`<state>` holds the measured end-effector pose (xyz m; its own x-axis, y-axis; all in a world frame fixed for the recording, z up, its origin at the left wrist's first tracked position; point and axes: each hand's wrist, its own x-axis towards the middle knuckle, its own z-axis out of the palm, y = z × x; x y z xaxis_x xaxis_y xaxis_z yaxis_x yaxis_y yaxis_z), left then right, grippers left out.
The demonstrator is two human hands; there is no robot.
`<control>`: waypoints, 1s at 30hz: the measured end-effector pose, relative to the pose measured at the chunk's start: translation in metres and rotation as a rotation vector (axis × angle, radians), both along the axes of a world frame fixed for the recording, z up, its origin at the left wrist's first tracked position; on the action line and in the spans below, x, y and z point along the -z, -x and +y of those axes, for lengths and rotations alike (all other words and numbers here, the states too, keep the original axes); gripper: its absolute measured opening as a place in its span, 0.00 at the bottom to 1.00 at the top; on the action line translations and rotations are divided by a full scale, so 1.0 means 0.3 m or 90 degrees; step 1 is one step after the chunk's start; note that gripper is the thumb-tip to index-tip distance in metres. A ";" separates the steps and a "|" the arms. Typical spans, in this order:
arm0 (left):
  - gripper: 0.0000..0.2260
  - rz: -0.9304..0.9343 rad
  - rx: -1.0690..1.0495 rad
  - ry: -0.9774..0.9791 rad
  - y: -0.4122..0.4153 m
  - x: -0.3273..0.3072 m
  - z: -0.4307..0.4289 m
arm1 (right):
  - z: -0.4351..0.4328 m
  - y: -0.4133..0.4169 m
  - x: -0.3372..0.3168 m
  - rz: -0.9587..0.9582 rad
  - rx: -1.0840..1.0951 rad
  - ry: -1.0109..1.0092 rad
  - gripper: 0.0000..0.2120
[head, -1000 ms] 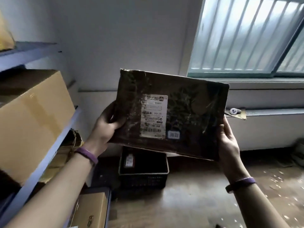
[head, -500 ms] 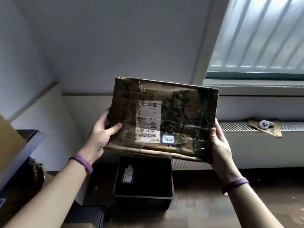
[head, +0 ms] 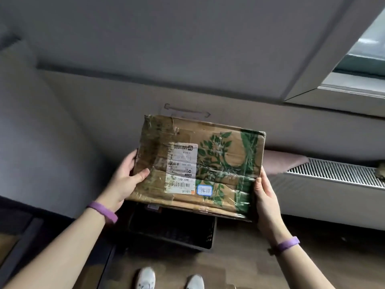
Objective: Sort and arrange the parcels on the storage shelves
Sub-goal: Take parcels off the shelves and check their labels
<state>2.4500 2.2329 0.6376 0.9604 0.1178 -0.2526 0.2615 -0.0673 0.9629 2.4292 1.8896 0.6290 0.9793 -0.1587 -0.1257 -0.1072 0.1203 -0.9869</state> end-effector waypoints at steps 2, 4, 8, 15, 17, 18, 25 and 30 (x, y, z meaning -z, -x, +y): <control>0.29 0.038 0.003 -0.020 -0.037 0.128 0.018 | 0.012 -0.028 0.127 0.044 0.006 0.011 0.20; 0.29 0.087 0.011 -0.038 -0.063 0.282 0.038 | 0.034 -0.048 0.268 0.090 0.006 0.017 0.20; 0.28 0.168 0.033 -0.063 -0.108 0.642 0.059 | 0.079 -0.077 0.600 0.172 0.051 0.036 0.16; 0.28 0.269 0.091 -0.094 -0.163 1.248 0.030 | 0.068 -0.044 1.195 0.277 0.080 0.045 0.17; 0.27 0.288 0.085 -0.102 -0.170 1.397 0.019 | 0.070 -0.053 1.331 0.291 0.074 0.077 0.17; 0.26 0.292 0.081 -0.109 -0.169 1.462 0.015 | 0.073 -0.058 1.393 0.297 0.077 0.086 0.16; 0.28 0.318 0.051 -0.114 -0.185 1.791 -0.003 | 0.057 -0.110 1.689 0.286 0.081 0.159 0.19; 0.27 0.339 0.105 -0.154 -0.207 1.973 -0.013 | 0.119 -0.131 1.785 0.246 0.126 0.248 0.19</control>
<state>2.5121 2.2290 0.0457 0.7200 0.0917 -0.6879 0.6703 -0.3485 0.6552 2.4685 1.9254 0.0934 0.8208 -0.4405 -0.3635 -0.4807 -0.1892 -0.8562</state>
